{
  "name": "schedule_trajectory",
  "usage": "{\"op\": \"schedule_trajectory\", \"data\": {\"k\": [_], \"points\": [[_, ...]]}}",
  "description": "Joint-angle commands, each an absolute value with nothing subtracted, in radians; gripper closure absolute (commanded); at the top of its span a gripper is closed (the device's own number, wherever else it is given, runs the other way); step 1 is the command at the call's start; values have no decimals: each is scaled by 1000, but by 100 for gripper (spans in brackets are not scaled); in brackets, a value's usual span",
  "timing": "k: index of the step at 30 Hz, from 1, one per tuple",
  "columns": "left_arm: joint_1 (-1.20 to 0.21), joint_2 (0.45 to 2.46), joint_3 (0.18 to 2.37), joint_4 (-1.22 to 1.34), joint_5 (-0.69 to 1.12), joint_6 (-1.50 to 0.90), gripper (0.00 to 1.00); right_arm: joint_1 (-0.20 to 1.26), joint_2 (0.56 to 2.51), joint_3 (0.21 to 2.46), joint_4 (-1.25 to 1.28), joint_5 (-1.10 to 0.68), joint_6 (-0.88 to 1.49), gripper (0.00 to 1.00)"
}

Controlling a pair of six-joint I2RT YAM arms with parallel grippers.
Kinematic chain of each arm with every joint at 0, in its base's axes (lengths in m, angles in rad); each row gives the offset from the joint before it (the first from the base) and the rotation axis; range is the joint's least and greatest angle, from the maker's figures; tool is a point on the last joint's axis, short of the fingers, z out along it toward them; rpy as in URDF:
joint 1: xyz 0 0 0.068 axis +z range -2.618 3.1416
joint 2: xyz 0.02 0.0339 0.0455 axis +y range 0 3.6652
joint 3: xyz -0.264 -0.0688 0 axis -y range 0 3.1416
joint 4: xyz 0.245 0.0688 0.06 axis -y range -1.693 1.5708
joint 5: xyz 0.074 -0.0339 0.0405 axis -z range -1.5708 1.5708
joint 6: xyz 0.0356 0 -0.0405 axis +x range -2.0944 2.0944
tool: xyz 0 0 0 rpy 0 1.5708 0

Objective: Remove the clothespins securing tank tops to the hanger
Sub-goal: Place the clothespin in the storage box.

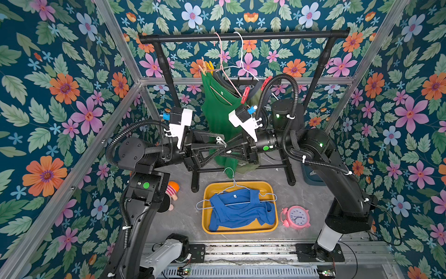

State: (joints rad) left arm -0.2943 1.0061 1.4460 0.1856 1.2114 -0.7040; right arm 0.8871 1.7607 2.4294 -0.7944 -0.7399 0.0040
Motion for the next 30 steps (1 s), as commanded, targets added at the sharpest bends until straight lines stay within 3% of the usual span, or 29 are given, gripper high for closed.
{"op": "schedule_trajectory", "data": {"k": [1,9,18,30], "points": [[-294,998,1496,129,1219,-624,47,886,1759,2420,-828,-646,0,100],[-294,983,1567,62,1192,-564,47,873,1551,2122,-743,-547,23,100],[-294,977,1556,64,1154,-552,46,766,1368,1923,-712,-524,94,100],[-294,981,1503,71,1144,-539,46,467,1061,1517,-685,-520,230,100]]}}
